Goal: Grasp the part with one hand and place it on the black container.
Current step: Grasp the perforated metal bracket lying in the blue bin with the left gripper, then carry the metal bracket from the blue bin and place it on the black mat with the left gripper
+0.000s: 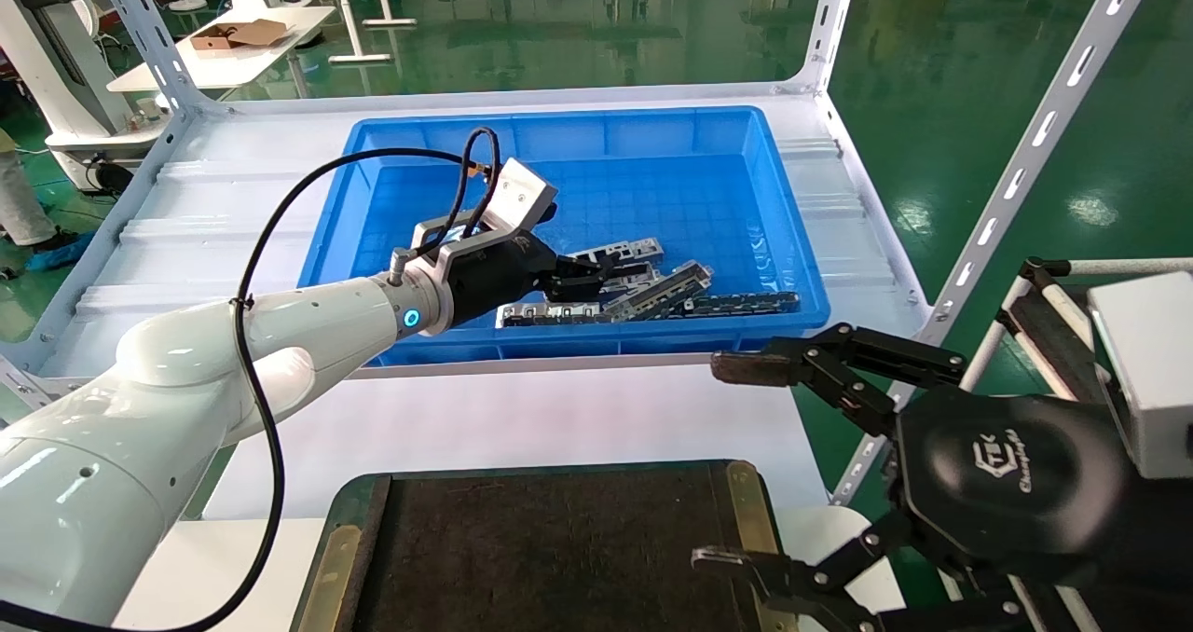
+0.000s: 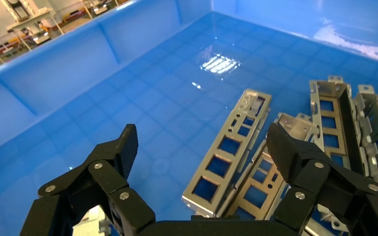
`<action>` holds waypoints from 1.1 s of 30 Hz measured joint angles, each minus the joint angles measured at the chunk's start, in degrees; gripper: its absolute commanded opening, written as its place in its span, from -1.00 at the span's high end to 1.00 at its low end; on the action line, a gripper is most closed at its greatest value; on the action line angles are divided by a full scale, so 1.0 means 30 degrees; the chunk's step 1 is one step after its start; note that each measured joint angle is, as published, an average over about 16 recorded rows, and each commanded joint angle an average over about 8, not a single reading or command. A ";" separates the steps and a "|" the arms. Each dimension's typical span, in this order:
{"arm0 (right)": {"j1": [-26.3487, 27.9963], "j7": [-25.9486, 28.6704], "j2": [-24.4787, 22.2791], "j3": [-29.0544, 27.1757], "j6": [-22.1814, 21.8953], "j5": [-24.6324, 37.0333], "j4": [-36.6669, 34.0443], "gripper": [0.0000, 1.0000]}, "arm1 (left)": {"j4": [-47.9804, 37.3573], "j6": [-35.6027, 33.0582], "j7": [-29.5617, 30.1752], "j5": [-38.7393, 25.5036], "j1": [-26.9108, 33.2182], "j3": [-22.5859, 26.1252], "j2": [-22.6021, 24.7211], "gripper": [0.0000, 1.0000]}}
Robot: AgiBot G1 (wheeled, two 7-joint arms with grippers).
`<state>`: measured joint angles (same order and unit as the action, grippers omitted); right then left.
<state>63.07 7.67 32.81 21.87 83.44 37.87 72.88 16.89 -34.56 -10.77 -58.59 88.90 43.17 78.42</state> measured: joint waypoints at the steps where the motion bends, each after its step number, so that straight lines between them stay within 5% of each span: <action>1: 0.0000 0.0000 0.0000 0.0000 0.0000 0.0000 0.0000 1.00 | 0.0035 0.0094 0.0074 0.0104 -0.0014 0.0173 -0.0003 1.00; 33: 0.0002 -0.0003 -0.0002 0.0006 -0.0002 -0.0004 0.0000 1.00 | -0.0287 0.1918 0.0968 0.3238 0.0042 0.3655 -0.0107 1.00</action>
<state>63.08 7.67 32.80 21.89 83.43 37.85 72.88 16.03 -28.80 -7.87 -48.88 89.03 54.13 78.09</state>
